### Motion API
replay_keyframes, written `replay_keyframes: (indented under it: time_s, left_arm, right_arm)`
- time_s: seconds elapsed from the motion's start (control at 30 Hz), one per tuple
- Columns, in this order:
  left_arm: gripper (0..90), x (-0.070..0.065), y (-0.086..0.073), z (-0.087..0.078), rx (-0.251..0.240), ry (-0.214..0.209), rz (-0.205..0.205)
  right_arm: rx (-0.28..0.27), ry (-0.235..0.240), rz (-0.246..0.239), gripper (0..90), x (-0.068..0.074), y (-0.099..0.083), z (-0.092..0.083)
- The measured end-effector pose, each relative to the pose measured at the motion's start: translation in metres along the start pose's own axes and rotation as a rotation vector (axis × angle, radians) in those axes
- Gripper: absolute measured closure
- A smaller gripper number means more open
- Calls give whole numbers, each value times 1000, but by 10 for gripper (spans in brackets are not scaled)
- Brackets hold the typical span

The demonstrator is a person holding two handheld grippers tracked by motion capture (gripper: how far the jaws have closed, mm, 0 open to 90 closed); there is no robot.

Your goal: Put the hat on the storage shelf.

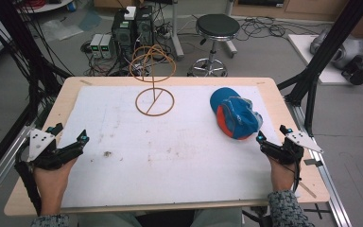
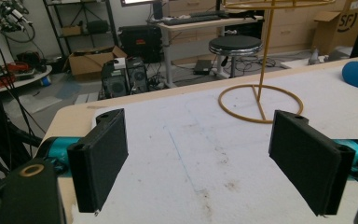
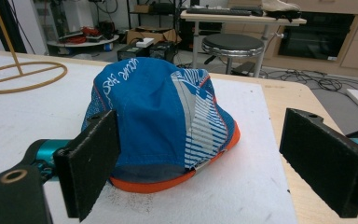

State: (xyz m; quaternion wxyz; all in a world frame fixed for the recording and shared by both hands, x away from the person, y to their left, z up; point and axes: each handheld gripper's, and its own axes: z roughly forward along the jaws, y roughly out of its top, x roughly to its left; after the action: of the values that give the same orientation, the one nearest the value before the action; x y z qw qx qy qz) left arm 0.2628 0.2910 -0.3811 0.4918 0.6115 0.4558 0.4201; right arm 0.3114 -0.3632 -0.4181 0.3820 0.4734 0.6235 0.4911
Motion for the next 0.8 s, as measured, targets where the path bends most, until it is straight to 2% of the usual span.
replay_keyframes:
  time_s: [0.23,0.8]
  left_arm:
    - [195,0,1,0,-2,-1,-1]
    - [195,8,4,-7,-21,22,-13]
  right_arm:
    - [-11,6,21,119,2,11,6]
    - [-5,41,7,138,10,38,37]
